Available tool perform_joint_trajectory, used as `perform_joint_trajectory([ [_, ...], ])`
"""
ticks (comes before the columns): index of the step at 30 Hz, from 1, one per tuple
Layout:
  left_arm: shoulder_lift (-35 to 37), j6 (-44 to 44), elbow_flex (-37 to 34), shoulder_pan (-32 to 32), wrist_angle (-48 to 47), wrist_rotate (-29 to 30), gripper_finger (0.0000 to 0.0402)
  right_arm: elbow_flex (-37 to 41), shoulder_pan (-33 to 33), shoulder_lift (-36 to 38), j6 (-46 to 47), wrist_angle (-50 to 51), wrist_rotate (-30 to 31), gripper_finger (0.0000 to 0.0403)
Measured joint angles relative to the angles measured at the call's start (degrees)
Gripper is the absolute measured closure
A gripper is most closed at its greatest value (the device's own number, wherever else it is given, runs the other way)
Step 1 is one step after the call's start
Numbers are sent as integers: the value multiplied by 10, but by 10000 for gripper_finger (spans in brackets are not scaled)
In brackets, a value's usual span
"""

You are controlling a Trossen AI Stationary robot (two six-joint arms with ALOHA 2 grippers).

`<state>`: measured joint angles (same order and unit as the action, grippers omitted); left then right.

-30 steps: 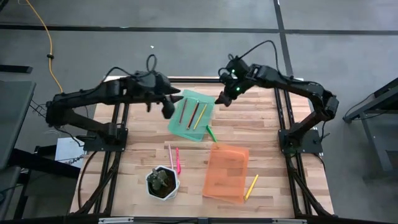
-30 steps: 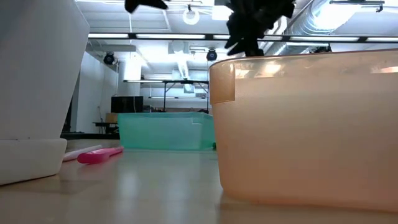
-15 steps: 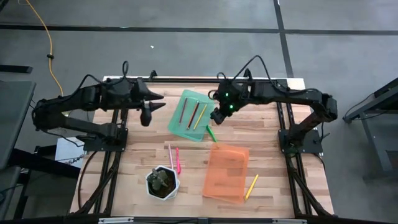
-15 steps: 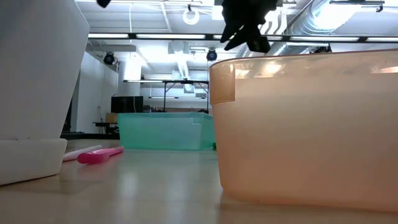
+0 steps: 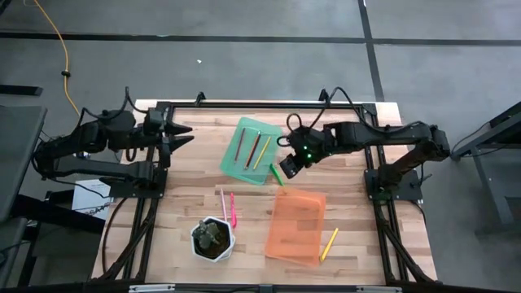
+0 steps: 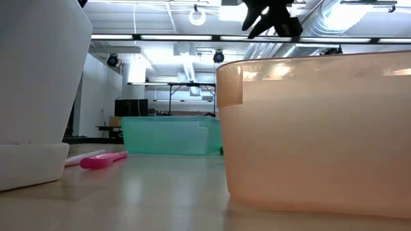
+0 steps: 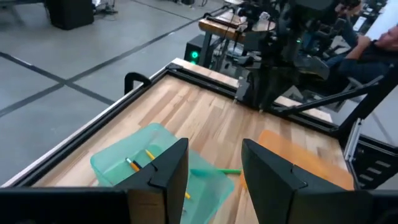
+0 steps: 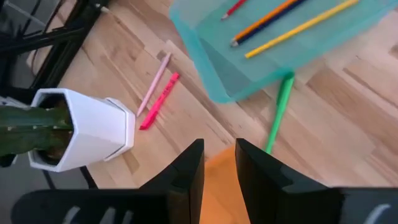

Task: Sort pens & pencils
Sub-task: Put the green pen into the orange bin

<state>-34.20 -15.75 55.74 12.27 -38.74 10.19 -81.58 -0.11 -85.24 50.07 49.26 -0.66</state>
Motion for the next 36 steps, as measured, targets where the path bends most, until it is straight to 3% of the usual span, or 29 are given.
perform_joint_trajectory([
  [5, 8, -13, -25, 0, -1, 3, 263, 0, 4, -43, 25, 23, 15, 320],
  [10, 3, -25, -38, 0, -2, 0, 263, 0, -21, -114, 5, 7, -34, 320],
  [17, -2, -41, -39, 0, -7, -3, 263, 0, -35, -170, -26, 6, -28, 320],
  [36, -9, -43, -39, 0, -22, -1, 263, 0, -63, -227, -86, -71, -42, 320],
])
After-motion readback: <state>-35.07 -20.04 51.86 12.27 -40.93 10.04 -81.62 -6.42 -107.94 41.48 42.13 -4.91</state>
